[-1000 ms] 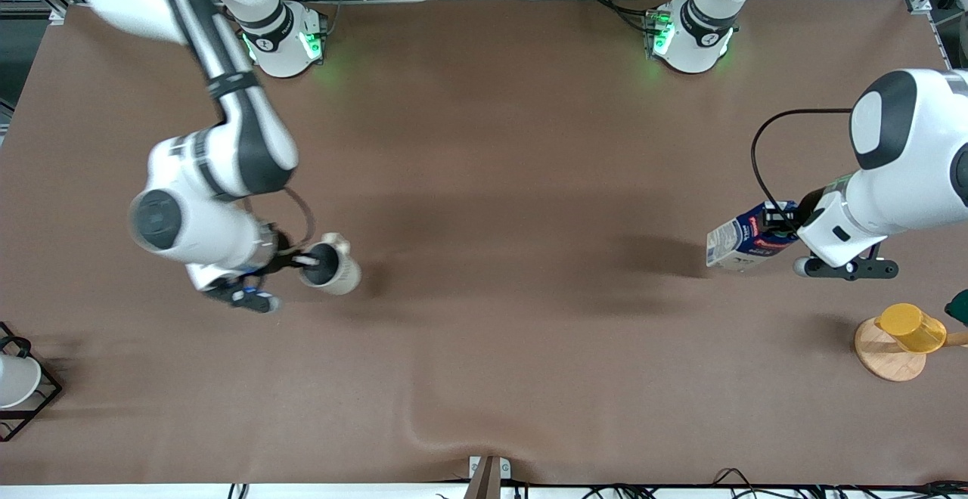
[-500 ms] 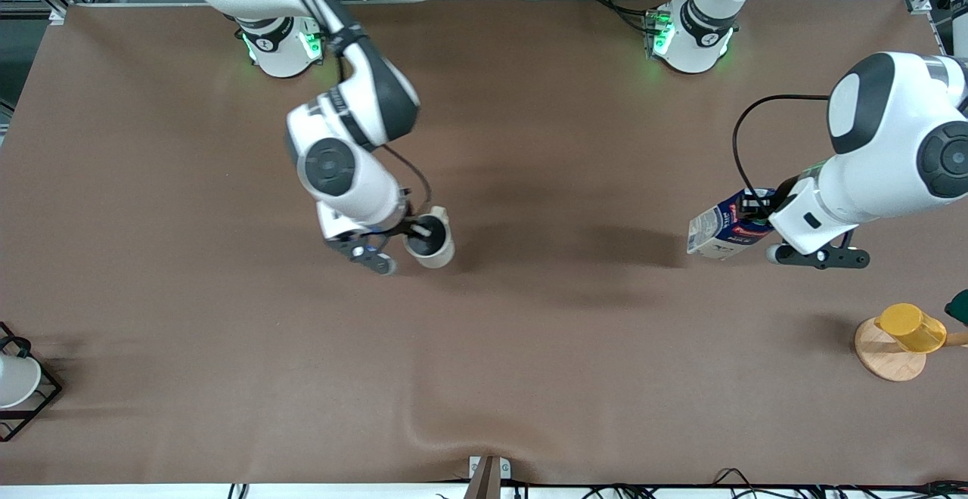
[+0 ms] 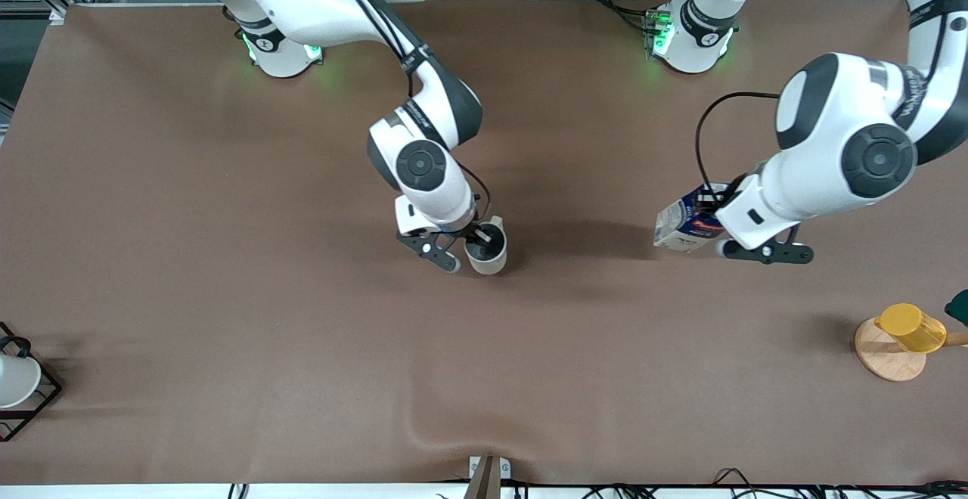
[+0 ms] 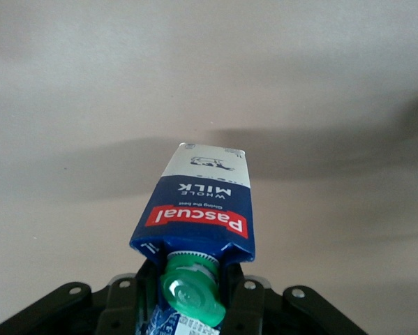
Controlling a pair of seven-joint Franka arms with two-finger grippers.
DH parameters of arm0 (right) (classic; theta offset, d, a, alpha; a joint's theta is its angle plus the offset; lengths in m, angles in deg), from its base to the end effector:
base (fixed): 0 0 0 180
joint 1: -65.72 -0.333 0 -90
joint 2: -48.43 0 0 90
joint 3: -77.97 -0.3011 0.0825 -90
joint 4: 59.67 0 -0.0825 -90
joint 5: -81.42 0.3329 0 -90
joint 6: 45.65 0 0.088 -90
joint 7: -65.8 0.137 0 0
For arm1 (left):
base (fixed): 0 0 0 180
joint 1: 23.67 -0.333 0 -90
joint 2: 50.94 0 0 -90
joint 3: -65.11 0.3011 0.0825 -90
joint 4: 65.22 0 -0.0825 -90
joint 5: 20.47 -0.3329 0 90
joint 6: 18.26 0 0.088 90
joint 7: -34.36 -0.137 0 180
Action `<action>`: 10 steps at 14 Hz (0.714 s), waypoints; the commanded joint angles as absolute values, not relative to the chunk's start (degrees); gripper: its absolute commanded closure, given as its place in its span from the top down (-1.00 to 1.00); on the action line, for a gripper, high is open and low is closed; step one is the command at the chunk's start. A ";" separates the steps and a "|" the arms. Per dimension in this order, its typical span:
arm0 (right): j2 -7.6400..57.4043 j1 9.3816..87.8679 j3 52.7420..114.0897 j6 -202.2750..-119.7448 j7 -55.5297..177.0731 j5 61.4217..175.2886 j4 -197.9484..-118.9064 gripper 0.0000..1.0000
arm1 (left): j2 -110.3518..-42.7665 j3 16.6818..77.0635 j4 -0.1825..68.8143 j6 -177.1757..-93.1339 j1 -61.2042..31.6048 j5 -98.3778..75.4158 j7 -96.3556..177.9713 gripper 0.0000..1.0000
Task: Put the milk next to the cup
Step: 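Carry the mug to the table middle while the left gripper carries the carton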
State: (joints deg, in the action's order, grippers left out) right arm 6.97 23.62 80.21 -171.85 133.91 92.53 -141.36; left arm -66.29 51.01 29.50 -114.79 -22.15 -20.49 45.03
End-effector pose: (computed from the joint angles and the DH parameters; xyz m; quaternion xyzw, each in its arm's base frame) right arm 0.5122 0.4486 0.2598 -0.9539 0.2914 0.0382 0.0612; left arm 0.5353 -0.1393 0.4151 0.9921 -0.0424 -0.1182 0.0056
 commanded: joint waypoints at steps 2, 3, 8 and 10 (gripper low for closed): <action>4.23 22.39 81.04 -171.86 135.50 92.85 -138.95 -1.00 | -67.28 50.08 29.35 -113.97 -22.36 -18.11 47.18 -0.49; 4.05 22.39 81.04 -171.86 135.50 92.85 -138.95 -1.00 | -67.46 50.08 29.35 -113.88 -22.36 -16.53 47.89 -0.49; 4.66 22.48 81.13 -171.07 135.15 92.58 -138.86 1.00 | -68.42 50.17 28.65 -113.97 -15.70 -15.29 57.88 -0.49; 5.45 23.09 81.04 -170.29 135.15 93.20 -138.42 1.00 | -69.65 50.17 26.55 -113.97 -13.66 -15.38 60.98 -0.49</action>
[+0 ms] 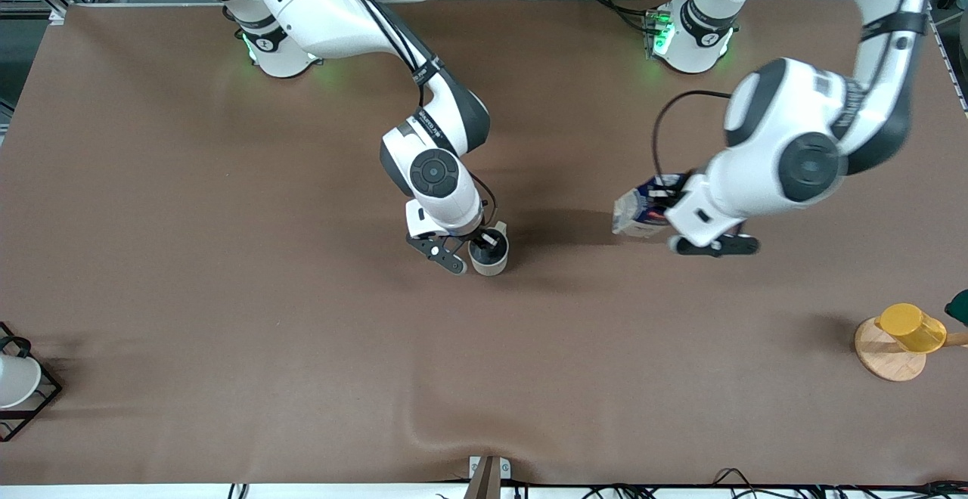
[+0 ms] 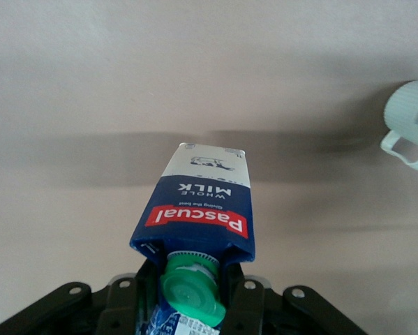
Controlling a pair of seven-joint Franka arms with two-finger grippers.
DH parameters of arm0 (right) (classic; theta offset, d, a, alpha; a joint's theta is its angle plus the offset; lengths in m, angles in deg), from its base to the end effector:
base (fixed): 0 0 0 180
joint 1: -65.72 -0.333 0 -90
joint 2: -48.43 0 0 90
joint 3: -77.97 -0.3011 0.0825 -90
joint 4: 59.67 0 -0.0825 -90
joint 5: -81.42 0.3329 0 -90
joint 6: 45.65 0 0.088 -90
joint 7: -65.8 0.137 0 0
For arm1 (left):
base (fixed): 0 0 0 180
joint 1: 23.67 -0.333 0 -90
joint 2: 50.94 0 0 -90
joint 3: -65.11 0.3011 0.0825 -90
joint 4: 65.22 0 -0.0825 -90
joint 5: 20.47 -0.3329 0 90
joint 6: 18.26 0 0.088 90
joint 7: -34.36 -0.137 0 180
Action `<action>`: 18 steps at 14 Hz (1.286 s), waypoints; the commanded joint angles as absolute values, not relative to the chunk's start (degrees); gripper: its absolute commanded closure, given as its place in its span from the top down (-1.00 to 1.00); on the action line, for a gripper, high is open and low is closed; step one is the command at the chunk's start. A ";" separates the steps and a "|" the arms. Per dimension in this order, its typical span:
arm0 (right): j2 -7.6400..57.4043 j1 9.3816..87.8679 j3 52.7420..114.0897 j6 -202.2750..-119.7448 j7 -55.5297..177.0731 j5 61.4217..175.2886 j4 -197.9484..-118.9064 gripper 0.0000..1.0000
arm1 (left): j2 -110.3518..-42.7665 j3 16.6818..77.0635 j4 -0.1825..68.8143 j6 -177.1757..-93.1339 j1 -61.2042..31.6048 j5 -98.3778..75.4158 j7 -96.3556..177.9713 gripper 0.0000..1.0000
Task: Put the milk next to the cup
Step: 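Carry the mug to the table middle while the left gripper carries the carton, then set the mug down, open the right gripper and withdraw it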
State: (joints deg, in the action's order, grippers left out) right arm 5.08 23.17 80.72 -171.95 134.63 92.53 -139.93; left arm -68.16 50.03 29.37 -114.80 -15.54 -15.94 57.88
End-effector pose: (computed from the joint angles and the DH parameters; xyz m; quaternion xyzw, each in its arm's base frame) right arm 0.5147 0.4515 0.2480 -0.9526 0.2967 0.0372 0.0564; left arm 0.5116 -0.2178 0.4001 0.9887 0.0128 -0.1479 0.0202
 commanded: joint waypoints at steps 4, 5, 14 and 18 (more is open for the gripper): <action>5.81 24.50 80.78 -157.48 135.24 93.29 -130.62 1.00 | -71.33 50.34 25.84 -114.06 -9.36 -15.73 62.73 -0.49; 6.42 25.29 80.78 -155.01 135.15 93.37 -129.29 1.00 | -71.50 50.34 25.75 -114.06 -8.83 -15.64 64.57 -0.49; 19.94 38.63 81.22 -136.73 119.18 96.19 -128.14 1.00 | -78.88 50.70 15.12 -114.23 1.19 -15.99 75.49 -0.49; 25.56 45.40 81.66 -130.21 106.80 95.40 -128.74 1.00 | -83.44 51.22 8.80 -114.50 6.11 -15.99 75.66 -0.49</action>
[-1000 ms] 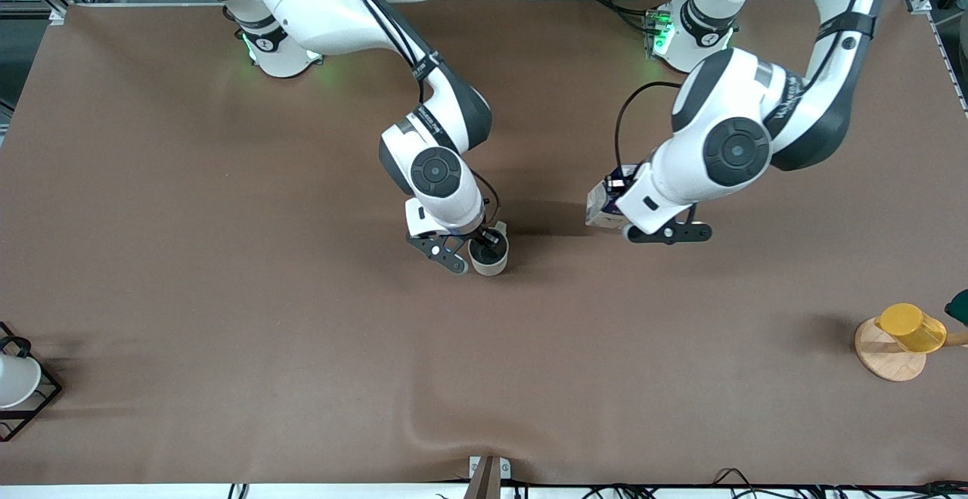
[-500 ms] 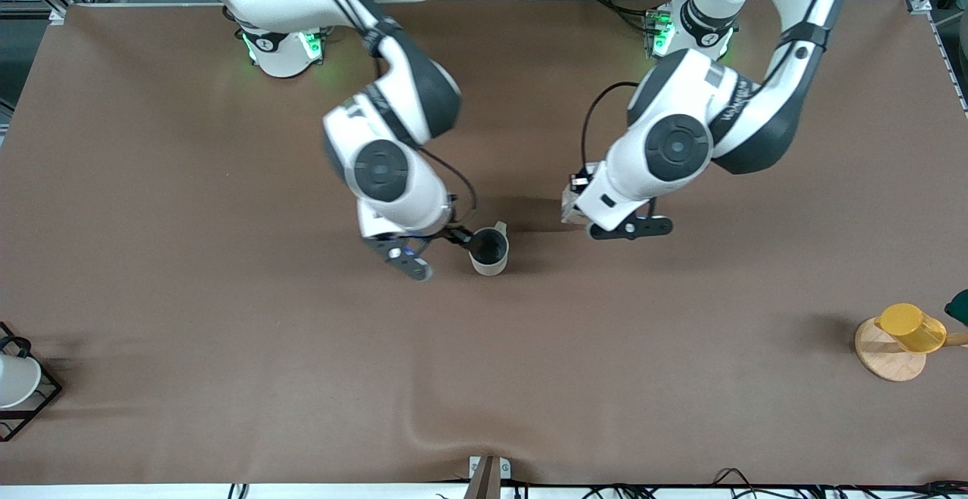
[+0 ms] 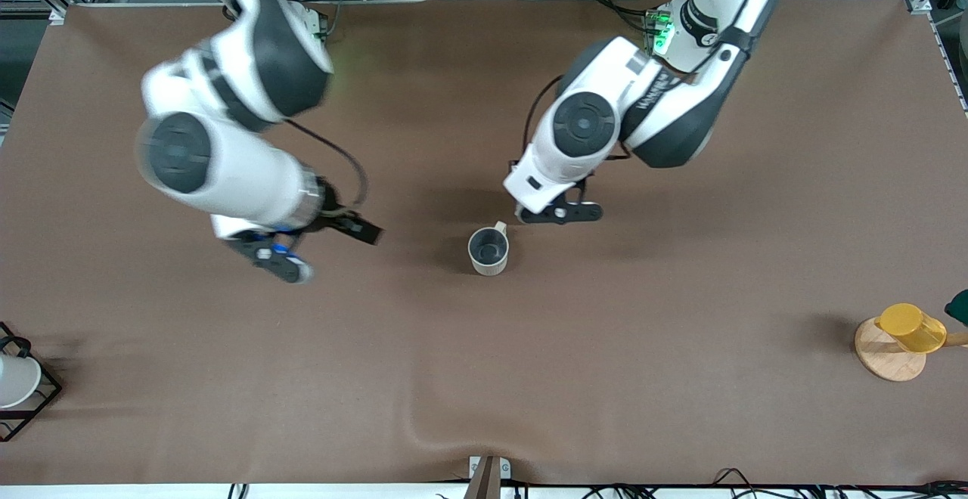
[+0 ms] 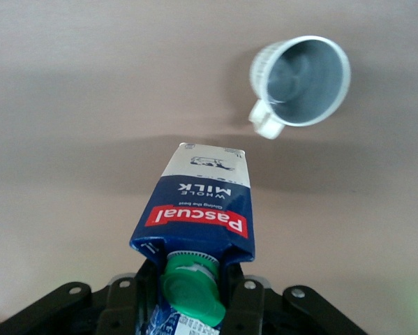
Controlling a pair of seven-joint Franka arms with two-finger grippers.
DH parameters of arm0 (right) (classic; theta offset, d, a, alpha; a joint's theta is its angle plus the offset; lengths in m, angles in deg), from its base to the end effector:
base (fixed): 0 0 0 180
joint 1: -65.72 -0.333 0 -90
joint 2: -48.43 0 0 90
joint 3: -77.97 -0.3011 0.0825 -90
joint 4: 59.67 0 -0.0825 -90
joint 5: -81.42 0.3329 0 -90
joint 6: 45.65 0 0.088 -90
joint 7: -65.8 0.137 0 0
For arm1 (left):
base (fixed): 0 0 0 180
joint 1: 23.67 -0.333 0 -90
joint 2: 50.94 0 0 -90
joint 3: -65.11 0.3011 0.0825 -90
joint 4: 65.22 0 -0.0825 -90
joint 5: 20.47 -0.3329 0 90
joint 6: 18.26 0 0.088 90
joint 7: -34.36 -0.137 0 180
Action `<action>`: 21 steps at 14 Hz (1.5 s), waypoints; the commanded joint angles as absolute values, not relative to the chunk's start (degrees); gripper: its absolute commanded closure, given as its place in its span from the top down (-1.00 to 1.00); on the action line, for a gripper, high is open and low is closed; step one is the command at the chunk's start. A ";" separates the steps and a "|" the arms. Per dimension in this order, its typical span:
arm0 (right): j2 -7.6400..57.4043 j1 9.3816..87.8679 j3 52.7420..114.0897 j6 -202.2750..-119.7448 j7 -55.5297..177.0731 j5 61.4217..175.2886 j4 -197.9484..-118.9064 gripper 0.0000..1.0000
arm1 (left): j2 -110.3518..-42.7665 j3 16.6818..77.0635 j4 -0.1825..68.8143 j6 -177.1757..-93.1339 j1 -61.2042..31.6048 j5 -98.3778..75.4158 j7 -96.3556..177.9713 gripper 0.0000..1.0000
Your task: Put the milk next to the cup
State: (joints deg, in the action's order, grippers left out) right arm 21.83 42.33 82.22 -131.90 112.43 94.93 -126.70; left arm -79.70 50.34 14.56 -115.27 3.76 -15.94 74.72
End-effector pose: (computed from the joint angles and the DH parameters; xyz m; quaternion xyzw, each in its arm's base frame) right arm 0.5673 0.2425 0.4828 -0.9651 0.2330 0.1083 0.0501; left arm 0.4677 -0.4029 0.3877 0.9906 0.0020 -0.1360 0.0151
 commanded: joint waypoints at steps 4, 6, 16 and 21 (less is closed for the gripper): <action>27.51 54.19 81.83 -125.55 91.95 95.22 -129.37 1.00 | -85.74 53.41 8.26 -117.03 10.33 -15.99 75.75 -0.49; 28.65 57.45 81.83 -124.49 85.08 93.83 -130.59 1.00 | -86.01 55.26 8.17 -118.01 12.79 -15.99 75.58 -0.46; 36.74 63.43 81.75 -134.49 63.11 84.85 -140.25 1.00 | -89.08 55.35 8.26 -121.97 12.98 -15.90 79.61 -0.46; 38.41 65.37 80.17 -138.90 61.41 84.50 -142.29 1.00 | -89.96 55.27 8.26 -123.99 13.15 -15.81 83.23 -0.44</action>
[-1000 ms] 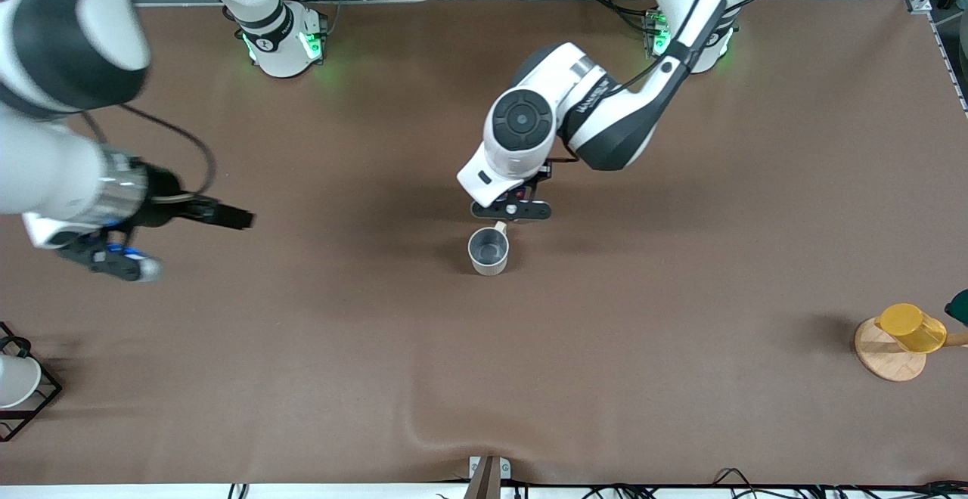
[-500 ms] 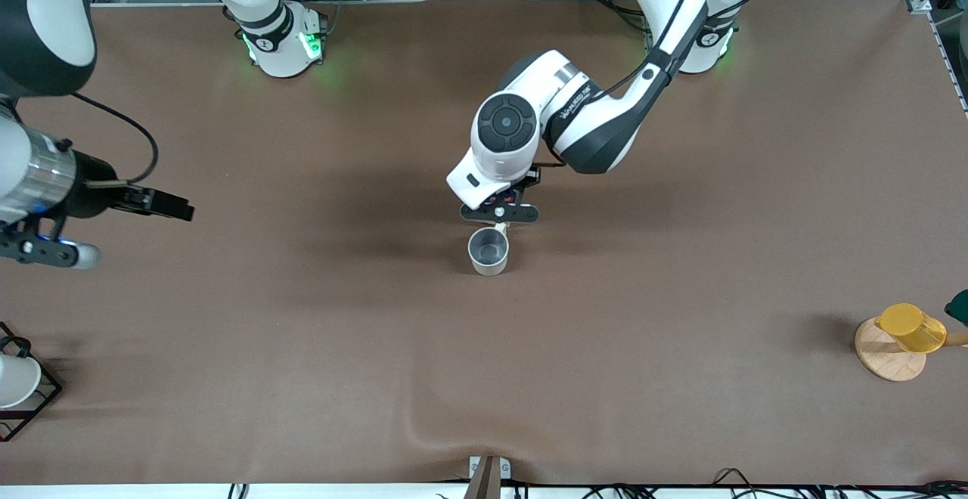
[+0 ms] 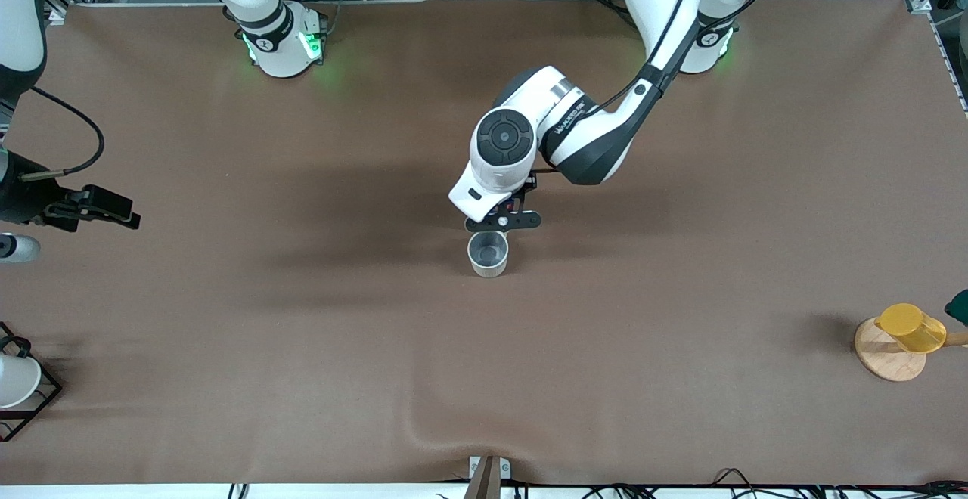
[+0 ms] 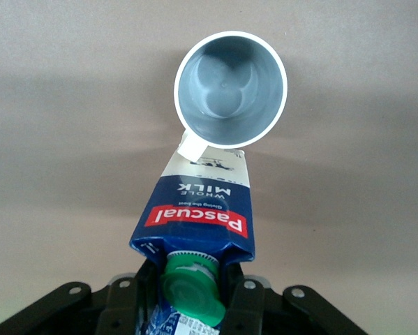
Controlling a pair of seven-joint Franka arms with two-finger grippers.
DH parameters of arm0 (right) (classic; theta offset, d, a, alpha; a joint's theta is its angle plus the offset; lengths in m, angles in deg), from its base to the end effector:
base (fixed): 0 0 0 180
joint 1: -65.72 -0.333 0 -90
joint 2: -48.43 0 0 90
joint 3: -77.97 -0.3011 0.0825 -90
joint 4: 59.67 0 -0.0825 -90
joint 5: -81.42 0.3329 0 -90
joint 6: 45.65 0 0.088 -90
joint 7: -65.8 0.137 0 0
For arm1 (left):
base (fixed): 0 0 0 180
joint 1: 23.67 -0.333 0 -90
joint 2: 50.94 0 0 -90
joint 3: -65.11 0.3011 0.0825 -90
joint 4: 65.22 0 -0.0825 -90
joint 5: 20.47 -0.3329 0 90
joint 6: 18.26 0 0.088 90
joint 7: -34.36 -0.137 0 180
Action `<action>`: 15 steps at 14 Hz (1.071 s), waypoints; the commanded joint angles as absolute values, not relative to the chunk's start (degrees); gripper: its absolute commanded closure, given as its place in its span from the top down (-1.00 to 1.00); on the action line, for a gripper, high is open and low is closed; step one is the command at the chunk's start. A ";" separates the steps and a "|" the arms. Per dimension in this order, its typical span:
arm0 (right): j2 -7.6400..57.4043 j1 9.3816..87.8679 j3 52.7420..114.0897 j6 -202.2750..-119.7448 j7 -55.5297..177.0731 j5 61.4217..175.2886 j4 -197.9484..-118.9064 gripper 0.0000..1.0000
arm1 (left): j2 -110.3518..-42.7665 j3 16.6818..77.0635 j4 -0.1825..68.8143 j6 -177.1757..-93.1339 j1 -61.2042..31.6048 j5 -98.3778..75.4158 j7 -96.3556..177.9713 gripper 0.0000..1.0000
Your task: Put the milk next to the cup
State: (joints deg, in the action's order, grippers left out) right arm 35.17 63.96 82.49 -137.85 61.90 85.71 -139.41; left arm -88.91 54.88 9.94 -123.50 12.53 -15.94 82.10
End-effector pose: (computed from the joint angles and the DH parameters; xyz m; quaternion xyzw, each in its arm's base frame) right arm 0.5721 -0.0127 0.5345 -0.9995 -0.0092 0.0050 0.0287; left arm 0.4638 -0.4661 0.3233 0.9928 0.0391 -0.1116 0.0167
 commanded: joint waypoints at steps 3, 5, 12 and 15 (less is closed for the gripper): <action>41.48 68.71 77.36 -138.47 61.41 84.41 -143.16 1.00 | -89.96 55.27 8.34 -123.99 12.98 -15.81 80.87 0.75; 43.85 70.20 76.04 -137.24 61.32 84.41 -143.25 1.00 | -89.53 55.18 8.34 -123.99 13.15 -15.81 79.88 1.00; 48.17 71.52 76.03 -136.27 59.58 84.23 -145.54 1.00 | -76.36 55.00 8.43 -115.48 11.40 -15.46 80.15 1.00; 48.52 71.52 75.86 -136.36 58.33 84.15 -144.75 1.00 | -69.42 55.35 8.52 -110.91 5.69 -16.34 79.45 1.00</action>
State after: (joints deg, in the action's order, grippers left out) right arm 46.42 69.85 77.58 -135.45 59.48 85.06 -142.92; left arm -74.19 55.08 6.69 -113.29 8.93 -15.99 80.67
